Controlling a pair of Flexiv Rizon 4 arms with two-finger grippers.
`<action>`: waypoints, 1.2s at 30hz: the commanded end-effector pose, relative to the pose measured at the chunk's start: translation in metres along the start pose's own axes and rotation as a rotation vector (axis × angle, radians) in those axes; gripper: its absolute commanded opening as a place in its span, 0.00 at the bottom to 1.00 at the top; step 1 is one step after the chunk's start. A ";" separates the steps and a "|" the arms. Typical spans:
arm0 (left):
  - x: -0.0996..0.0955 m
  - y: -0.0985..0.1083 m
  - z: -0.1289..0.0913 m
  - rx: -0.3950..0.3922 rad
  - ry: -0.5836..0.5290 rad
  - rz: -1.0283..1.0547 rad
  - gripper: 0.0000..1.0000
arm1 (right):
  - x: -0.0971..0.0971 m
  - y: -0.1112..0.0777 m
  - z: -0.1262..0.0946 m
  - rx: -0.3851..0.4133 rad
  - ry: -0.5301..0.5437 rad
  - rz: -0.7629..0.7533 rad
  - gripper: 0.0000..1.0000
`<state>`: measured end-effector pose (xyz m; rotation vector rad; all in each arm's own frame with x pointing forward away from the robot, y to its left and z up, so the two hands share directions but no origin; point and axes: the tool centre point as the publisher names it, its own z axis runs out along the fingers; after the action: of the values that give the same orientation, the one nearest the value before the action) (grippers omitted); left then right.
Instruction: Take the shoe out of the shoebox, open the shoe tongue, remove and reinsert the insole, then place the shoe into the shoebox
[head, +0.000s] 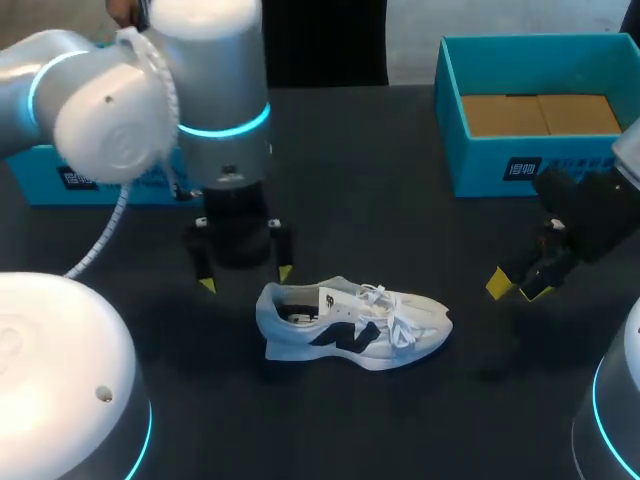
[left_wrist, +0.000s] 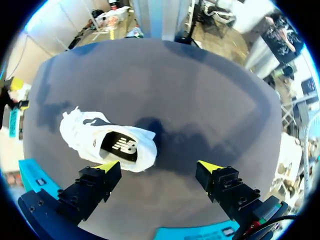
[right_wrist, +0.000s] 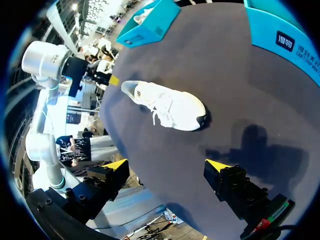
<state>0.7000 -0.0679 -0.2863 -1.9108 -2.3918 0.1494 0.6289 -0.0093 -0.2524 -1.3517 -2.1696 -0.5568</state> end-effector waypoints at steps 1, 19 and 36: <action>0.014 0.000 -0.007 0.025 -0.068 -0.054 1.00 | 0.000 0.000 0.001 0.000 -0.002 0.001 1.00; 0.020 0.008 -0.007 0.133 -0.028 -0.167 1.00 | 0.000 0.000 0.001 0.000 -0.002 0.001 1.00; 0.073 0.023 0.006 0.472 -0.317 -0.753 1.00 | 0.000 0.000 0.001 0.000 -0.002 0.001 1.00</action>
<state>0.7104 -0.0054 -0.2889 -1.1458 -2.6373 0.5550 0.6289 -0.0094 -0.2525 -1.3518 -2.1695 -0.5568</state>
